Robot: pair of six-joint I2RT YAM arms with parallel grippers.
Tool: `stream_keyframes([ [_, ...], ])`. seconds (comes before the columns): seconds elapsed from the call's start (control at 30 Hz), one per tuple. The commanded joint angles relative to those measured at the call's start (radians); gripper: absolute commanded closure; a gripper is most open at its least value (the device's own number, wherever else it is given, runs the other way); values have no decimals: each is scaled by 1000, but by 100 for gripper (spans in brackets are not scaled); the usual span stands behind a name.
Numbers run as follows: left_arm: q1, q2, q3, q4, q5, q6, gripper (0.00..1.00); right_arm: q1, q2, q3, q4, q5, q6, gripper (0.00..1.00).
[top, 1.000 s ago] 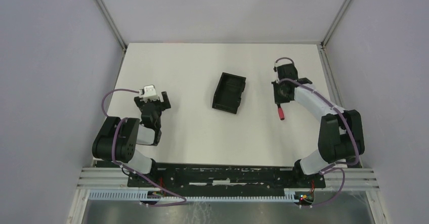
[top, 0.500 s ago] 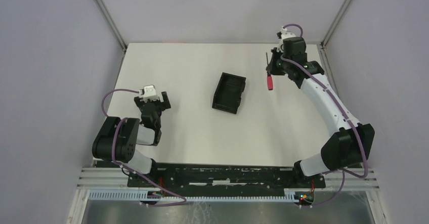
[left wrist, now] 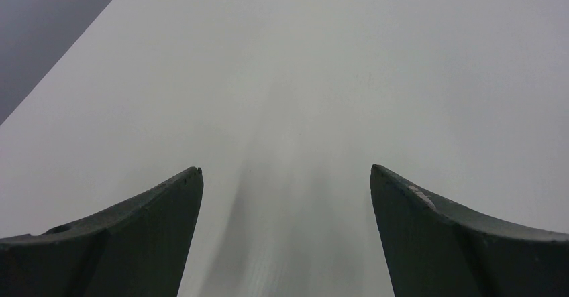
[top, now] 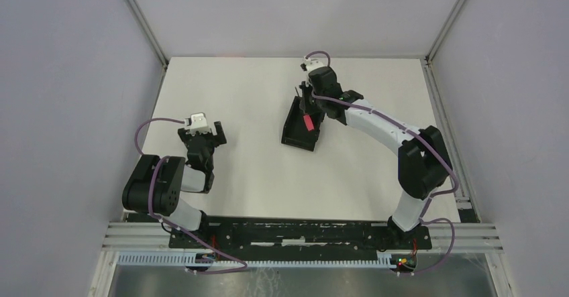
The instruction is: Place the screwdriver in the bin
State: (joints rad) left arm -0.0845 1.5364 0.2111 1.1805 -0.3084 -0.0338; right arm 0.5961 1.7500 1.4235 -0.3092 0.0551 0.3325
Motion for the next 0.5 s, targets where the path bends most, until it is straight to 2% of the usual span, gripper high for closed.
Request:
stream_keyframes([
  [0.0,2,2,16,36,1,-14,0,11,61,-35,126,27,-41,100],
  [0.17,2,2,16,36,1,-13,0,10,130,-40,152,21,-37,99],
  [0.23,1,2,16,36,0,-13,0,11,145,-36,150,23,-37,87],
  [0.27,2,2,16,35,1,-13,0,11,148,-33,146,24,-37,77],
  [0.33,2,2,16,36,1,-14,0,11,147,-26,142,22,-37,64],
  [0.4,2,2,16,36,2,-14,0,10,132,-18,141,14,-38,56],
  [0.47,1,2,16,36,1,-14,0,10,109,-8,141,10,-38,55],
])
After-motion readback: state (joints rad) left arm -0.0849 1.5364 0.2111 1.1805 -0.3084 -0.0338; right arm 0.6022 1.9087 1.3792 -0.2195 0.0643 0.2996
